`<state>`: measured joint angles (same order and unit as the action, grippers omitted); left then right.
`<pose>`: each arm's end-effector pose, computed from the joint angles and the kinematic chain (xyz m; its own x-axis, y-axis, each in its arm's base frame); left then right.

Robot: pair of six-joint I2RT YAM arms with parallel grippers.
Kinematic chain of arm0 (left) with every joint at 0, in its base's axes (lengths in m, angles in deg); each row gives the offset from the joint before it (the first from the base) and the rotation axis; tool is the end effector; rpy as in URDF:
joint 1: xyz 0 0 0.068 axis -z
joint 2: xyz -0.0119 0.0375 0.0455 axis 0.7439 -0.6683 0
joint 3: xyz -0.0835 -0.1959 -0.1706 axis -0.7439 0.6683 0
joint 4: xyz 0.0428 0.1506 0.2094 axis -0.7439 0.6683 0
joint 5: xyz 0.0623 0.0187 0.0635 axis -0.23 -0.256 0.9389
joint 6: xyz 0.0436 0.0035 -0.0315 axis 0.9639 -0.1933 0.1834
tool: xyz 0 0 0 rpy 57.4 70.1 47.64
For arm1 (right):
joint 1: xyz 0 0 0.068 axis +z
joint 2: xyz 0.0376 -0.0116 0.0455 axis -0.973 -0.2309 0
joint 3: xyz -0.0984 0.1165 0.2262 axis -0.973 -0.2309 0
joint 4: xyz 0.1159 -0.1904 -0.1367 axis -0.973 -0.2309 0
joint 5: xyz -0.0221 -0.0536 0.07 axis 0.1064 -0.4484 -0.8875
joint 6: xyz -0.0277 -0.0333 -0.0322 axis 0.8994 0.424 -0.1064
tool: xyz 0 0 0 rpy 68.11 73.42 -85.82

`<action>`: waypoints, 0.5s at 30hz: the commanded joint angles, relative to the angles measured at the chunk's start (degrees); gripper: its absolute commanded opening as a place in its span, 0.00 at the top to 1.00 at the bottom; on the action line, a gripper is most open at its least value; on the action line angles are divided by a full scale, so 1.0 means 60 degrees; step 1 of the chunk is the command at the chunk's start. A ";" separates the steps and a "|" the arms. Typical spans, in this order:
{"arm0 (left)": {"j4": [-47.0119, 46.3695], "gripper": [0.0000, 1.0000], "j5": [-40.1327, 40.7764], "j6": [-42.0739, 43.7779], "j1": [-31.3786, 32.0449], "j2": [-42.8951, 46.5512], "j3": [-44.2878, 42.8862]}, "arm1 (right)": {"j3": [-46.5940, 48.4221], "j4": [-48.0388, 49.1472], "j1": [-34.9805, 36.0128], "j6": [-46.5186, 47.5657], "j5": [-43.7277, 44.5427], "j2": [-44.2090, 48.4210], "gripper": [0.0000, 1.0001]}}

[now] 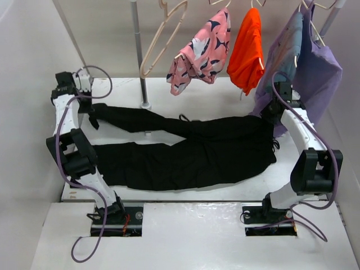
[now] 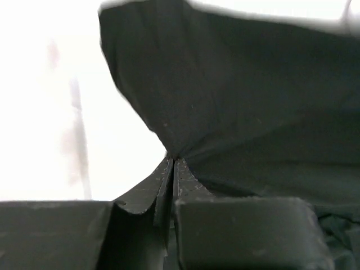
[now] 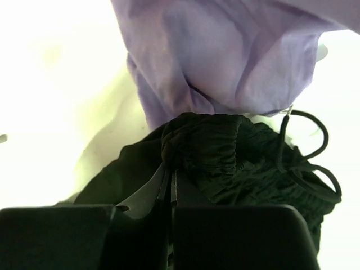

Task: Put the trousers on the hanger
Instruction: Fold the trousers at the center of the board.

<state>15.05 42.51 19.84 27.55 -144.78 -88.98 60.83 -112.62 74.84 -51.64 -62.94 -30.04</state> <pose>0.3845 0.1339 0.2866 -0.7440 0.0666 -0.6649 0.0716 0.9972 0.0197 0.3302 -0.0189 0.2802 -0.5109 0.6445 -0.5688 0.6540 0.7209 0.2294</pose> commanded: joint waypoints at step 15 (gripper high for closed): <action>0.0750 1.00 0.2342 0.2084 -0.0126 0.2975 0.0234 | -0.1100 -0.0201 -0.0490 0.0721 -0.0411 0.2777 1.00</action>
<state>19.66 51.14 28.98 27.99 -130.35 -91.27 55.43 -114.00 73.18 -49.10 -66.18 -16.90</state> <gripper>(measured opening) 0.006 0.021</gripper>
